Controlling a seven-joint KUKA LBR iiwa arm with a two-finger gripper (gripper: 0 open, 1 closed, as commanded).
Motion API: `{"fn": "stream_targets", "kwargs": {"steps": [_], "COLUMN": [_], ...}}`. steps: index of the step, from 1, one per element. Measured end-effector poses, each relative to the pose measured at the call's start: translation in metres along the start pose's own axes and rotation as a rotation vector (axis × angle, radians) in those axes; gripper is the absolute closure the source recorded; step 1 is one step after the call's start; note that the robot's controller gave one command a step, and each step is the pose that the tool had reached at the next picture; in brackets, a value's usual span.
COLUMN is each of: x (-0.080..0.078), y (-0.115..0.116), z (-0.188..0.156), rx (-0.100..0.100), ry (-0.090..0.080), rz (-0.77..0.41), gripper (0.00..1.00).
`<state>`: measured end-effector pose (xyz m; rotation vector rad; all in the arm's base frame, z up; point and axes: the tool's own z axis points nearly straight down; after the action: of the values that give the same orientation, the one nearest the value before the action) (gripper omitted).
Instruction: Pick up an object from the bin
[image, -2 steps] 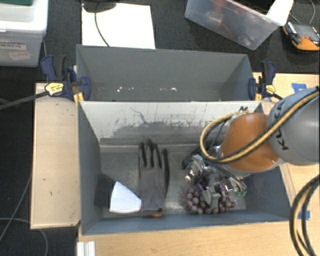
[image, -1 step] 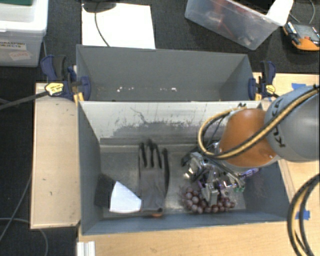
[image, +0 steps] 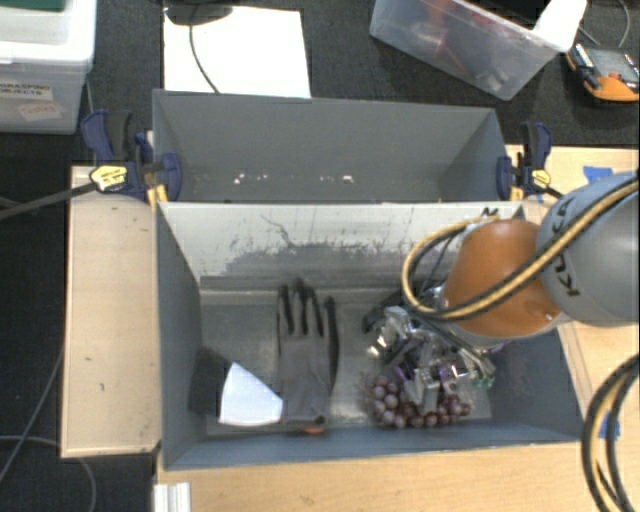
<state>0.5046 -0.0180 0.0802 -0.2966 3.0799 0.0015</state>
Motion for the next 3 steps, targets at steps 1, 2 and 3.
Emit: {"fn": "stream_targets", "kwargs": {"steps": [1, 2, 3], "x": [0.01, -0.03, 0.001], "y": [0.001, 0.026, -0.004], "z": [-0.026, 0.001, 0.003], "rx": [-0.003, -0.002, 0.001], "ry": [0.008, 0.002, -0.014], "rz": [-0.04, -0.151, -0.334], "gripper": [0.0, 0.0, 0.0]}}
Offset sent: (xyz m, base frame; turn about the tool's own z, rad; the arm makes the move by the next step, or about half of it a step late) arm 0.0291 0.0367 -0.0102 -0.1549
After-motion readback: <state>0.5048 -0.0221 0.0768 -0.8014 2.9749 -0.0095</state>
